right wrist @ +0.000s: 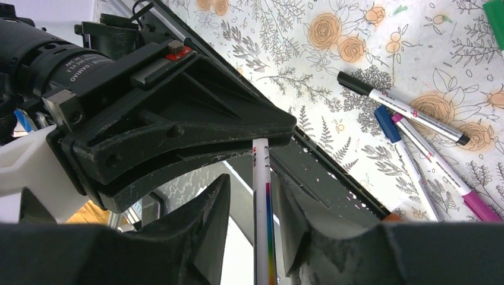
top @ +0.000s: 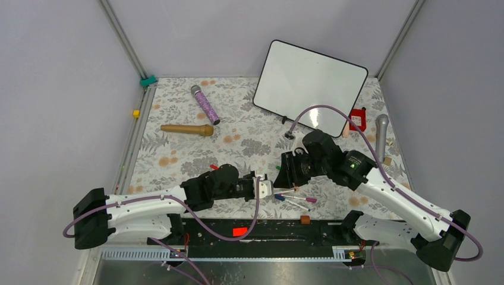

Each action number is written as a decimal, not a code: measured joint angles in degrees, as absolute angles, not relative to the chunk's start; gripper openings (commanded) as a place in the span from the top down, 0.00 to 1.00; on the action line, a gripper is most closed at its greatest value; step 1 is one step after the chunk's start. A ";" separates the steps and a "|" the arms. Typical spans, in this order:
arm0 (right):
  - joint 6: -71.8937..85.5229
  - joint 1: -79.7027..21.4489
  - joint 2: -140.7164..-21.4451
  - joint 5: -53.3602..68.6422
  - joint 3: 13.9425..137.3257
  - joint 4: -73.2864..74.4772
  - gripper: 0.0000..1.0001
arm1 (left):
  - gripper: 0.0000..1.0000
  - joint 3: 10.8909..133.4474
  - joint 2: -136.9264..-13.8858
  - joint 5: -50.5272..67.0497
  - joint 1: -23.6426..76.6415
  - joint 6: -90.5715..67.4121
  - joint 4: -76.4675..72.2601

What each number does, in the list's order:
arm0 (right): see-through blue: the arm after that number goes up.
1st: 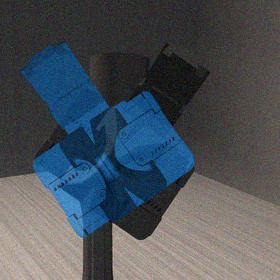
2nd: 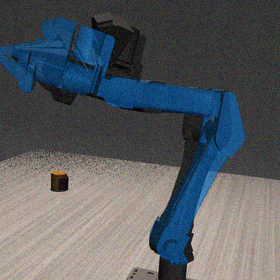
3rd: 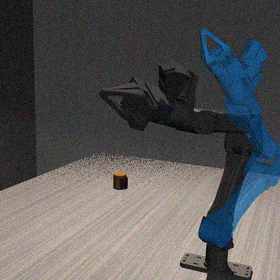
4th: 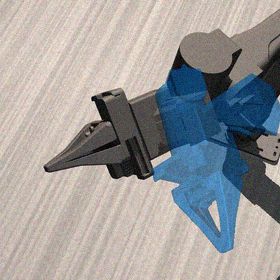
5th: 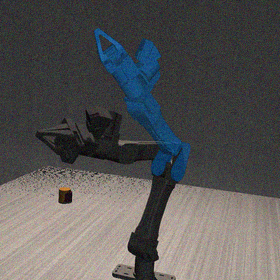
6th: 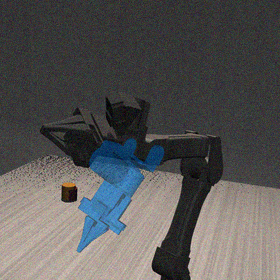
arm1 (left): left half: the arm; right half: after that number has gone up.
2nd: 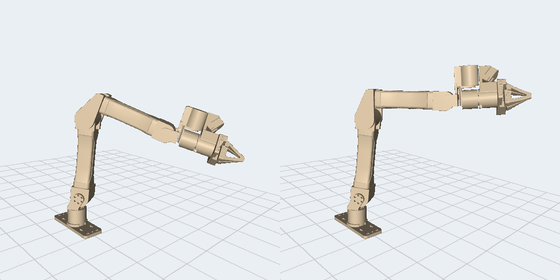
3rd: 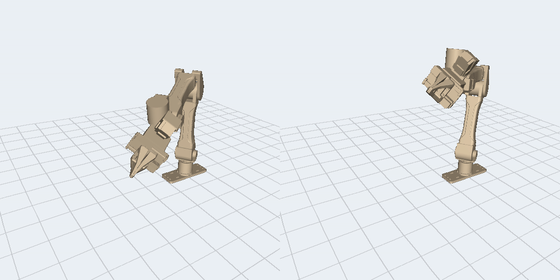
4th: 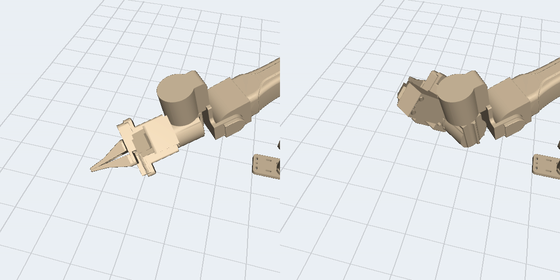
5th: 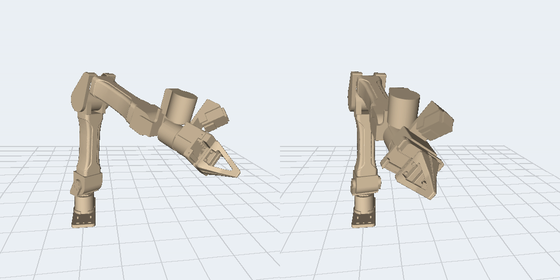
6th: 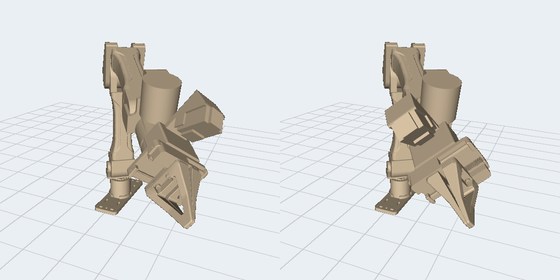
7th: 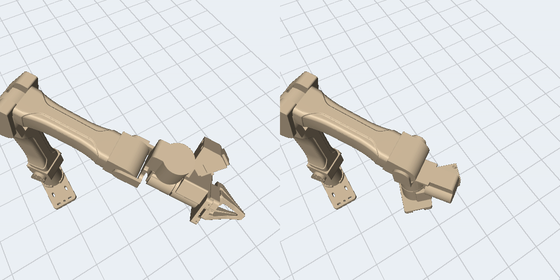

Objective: Write a sentence on the whiteboard
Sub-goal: Pass from the left arm to the right

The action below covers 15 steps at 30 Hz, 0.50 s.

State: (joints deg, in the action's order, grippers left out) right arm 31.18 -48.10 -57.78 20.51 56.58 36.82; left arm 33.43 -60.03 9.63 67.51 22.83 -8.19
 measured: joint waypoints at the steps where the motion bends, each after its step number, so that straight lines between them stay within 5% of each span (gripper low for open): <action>1: 31.46 -48.10 -57.78 20.43 56.58 36.49 0.56 | 1.00 33.43 -60.03 9.61 67.51 22.48 -8.19; 10: 34.20 -48.10 -57.91 19.51 54.96 33.78 0.57 | 1.00 33.41 -59.72 9.23 67.53 19.62 -8.73; 15: 34.57 -48.10 -58.39 19.70 54.87 33.50 0.67 | 1.00 33.34 -59.61 8.69 67.51 19.44 -8.64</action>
State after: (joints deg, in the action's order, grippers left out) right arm 34.57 -48.10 -58.39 19.70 54.87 33.50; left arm 33.34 -59.61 8.69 67.51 19.44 -8.64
